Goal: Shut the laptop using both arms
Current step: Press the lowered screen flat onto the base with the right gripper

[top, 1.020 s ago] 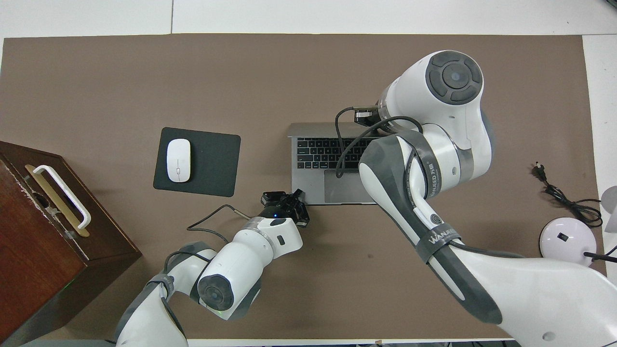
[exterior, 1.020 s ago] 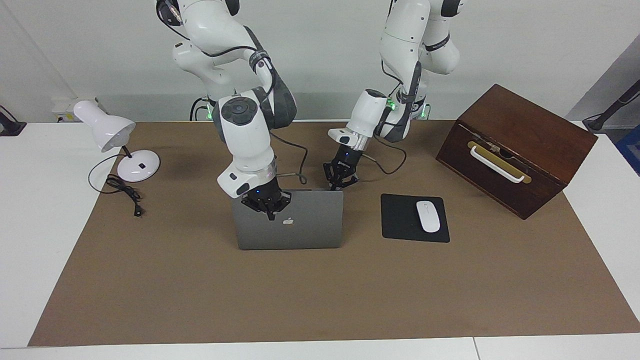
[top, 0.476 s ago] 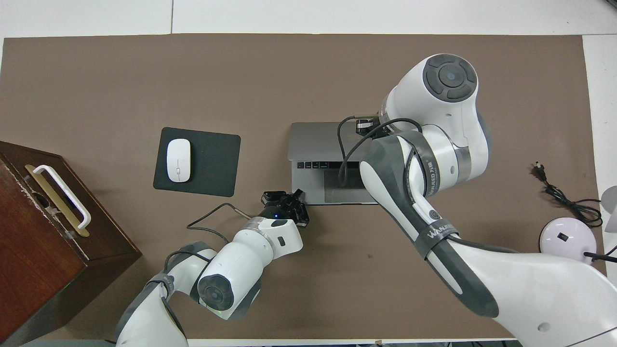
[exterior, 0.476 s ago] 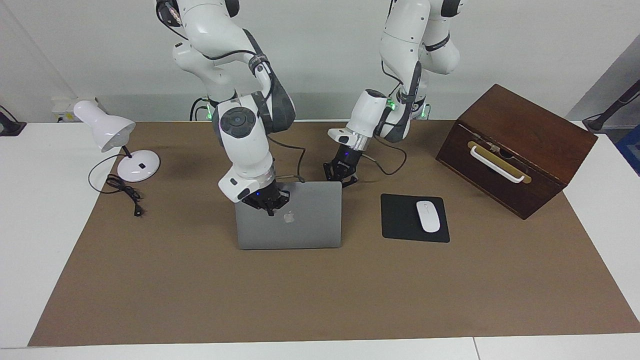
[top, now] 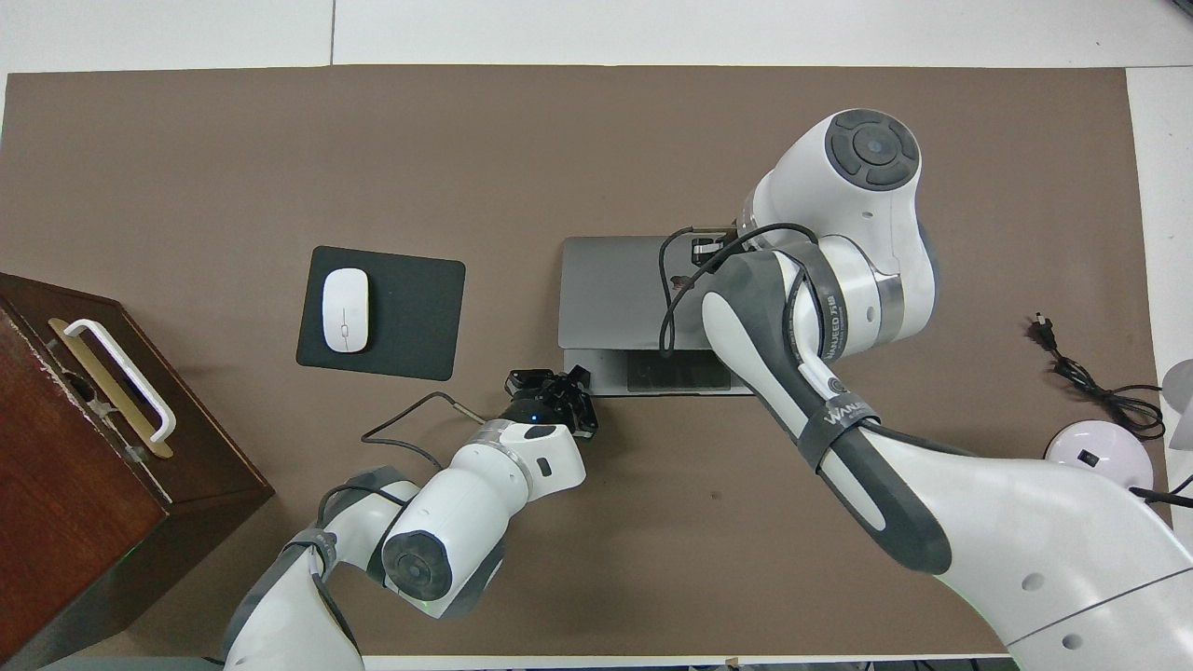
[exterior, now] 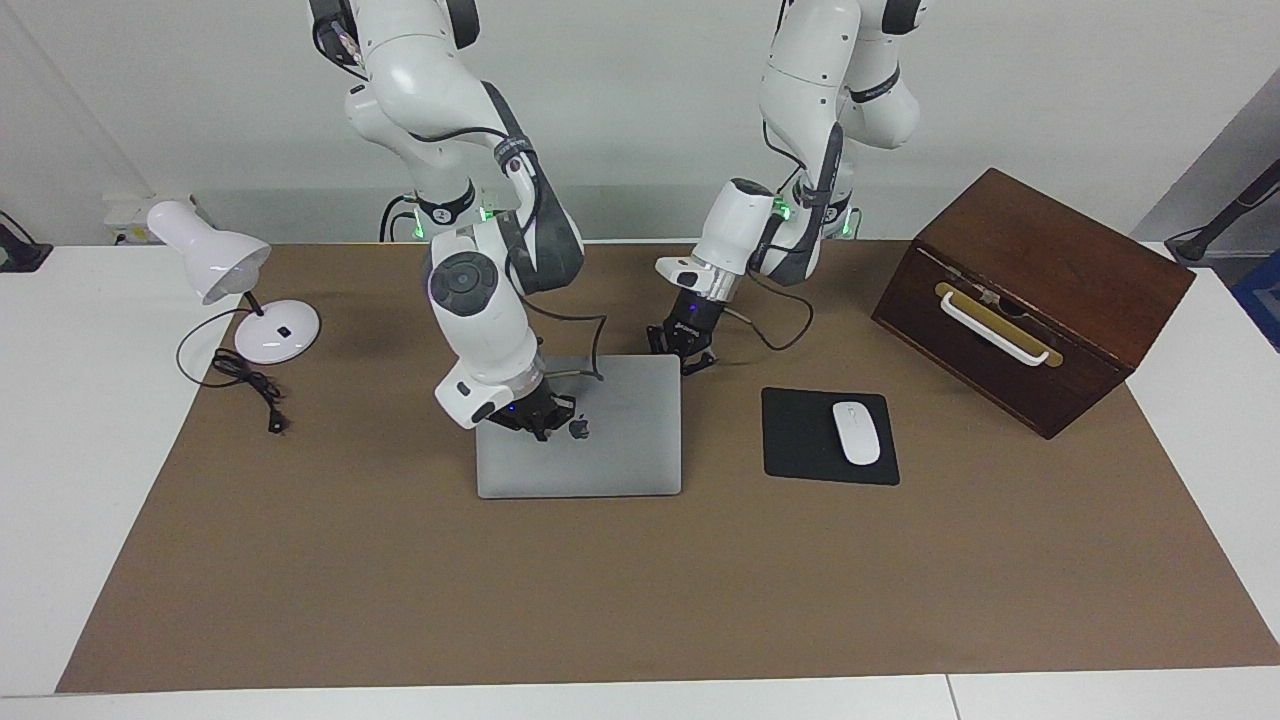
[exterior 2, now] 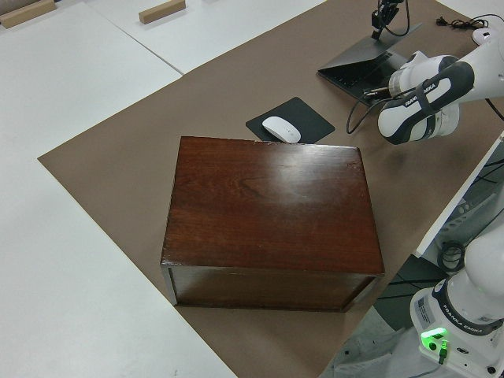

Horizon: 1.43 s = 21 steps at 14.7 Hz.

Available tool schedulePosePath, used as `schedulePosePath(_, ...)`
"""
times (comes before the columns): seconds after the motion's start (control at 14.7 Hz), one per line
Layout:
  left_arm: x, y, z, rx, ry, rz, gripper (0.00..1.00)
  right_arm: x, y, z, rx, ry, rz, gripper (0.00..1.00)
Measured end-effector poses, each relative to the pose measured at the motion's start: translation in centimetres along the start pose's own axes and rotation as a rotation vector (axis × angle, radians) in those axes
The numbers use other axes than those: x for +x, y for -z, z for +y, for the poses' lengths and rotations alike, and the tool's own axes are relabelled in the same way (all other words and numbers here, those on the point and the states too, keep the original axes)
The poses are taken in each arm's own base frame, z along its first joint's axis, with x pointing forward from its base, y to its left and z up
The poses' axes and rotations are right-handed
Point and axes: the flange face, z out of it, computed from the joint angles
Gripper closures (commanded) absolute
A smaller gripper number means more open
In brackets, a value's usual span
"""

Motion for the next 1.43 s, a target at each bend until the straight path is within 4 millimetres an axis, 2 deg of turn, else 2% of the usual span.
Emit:
schedulePosePath(0.61, 0.0, 0.0, 0.0, -0.001, -0.008, 0.003, 1.00, 0.0, -1.8, 0.2, -0.003, -0.003, 0.000, 1.00)
schedulePosePath(1.43, 0.0, 0.0, 0.0, -0.001, -0.009, 0.003, 1.00, 0.1, -2.9, 0.4, -0.008, -0.005, -0.005, 1.00)
